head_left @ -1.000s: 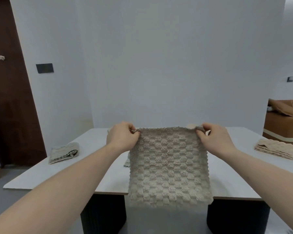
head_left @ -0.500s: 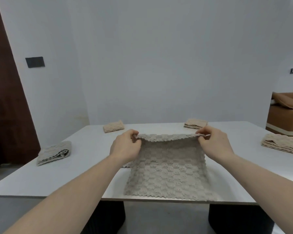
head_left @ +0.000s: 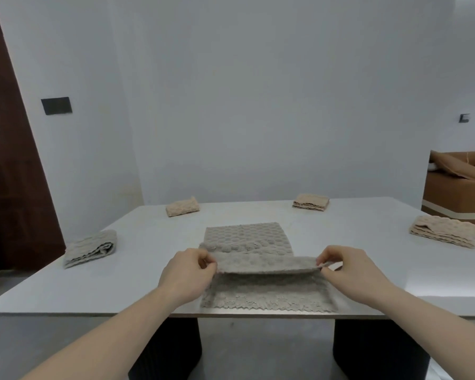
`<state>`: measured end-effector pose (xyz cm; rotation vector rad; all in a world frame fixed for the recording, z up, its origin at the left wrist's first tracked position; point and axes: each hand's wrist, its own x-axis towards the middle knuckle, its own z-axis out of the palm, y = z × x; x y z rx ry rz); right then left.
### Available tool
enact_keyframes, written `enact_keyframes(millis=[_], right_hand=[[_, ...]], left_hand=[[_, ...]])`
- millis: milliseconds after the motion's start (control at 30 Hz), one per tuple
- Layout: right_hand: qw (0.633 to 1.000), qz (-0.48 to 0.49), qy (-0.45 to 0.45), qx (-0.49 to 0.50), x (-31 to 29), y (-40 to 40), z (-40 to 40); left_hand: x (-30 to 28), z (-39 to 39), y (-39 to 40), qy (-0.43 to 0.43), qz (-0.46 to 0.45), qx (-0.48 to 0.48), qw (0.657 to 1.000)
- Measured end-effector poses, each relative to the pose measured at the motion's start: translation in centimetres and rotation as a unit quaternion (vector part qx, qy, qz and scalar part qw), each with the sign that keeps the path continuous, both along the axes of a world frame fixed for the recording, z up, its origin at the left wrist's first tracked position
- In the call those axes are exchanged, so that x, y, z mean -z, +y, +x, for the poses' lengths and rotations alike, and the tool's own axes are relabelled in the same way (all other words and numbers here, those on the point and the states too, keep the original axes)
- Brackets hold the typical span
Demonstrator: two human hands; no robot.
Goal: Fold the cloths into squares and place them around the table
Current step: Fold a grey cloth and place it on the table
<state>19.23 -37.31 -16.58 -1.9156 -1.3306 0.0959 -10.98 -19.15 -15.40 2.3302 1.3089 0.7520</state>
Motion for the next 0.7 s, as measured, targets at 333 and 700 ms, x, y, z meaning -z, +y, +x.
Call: enact_keyframes(millis=[333, 700], right_hand=[[0.992, -0.107, -0.058, -0.024, 0.9, -2.8, -1.7], [0.994, -0.060, -0.062, -0.072, 1.0, -3.3, -2.1]], left_hand=[[1.0, -1.2, -3.4, 0.091, 0.010, 0.025, 0.995], [1.2, -0.9, -2.6, 0.077, -0.012, 0.030, 0.996]])
